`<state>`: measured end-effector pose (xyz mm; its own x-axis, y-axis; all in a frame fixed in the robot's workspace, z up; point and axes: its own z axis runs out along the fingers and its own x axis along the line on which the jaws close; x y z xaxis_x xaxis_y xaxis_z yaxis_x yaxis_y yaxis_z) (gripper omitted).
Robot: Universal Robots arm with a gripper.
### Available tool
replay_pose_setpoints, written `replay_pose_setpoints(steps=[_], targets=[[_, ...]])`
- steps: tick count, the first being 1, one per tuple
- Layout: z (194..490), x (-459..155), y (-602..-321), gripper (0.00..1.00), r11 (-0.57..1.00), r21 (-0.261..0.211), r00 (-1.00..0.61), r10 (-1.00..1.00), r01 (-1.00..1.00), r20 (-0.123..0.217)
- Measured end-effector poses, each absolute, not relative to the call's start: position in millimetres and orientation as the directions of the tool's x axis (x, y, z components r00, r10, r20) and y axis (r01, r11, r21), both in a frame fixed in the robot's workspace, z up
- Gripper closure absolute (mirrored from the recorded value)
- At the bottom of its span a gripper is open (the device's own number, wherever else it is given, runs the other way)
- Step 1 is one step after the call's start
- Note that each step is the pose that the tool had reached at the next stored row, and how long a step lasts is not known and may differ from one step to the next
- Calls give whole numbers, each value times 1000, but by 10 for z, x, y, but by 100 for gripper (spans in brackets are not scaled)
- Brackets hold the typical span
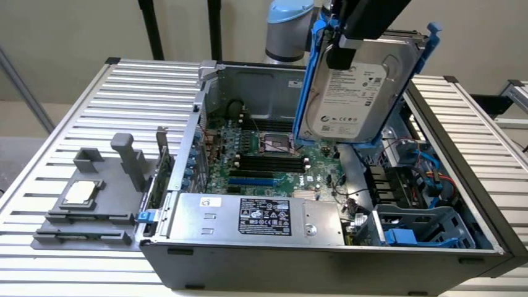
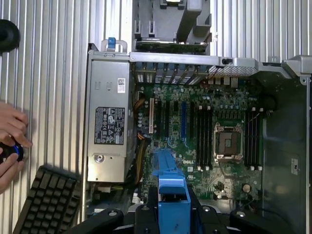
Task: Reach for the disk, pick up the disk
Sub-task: 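Pick up the disk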
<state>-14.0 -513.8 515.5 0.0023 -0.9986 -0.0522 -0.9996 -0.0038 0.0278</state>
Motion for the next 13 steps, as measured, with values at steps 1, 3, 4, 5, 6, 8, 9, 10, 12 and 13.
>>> replay_pose_setpoints(steps=[1,3,4,5,6,8,9,10,12,13], targets=[[5155,-115,-5156,67,-4,28,2,-999,-1000,-53],[5154,-61,-5194,67,-4,27,2,-998,-1000,-55],[5155,-34,-5212,67,-4,27,2,-998,-1000,-56],[5154,-5,-5231,67,-4,27,2,-998,-1000,-56],[5155,23,-5250,67,-4,27,2,-998,-1000,-57],[5155,85,-5287,67,-4,26,2,-998,-1000,-59],[5155,114,-5304,67,-4,26,2,-998,-1000,-59],[5154,146,-5323,67,-4,26,2,-998,-1000,-60],[5154,208,-5359,67,-4,26,2,-998,-1000,-62],[5155,241,-5377,67,-4,26,2,-998,-1000,-62]])
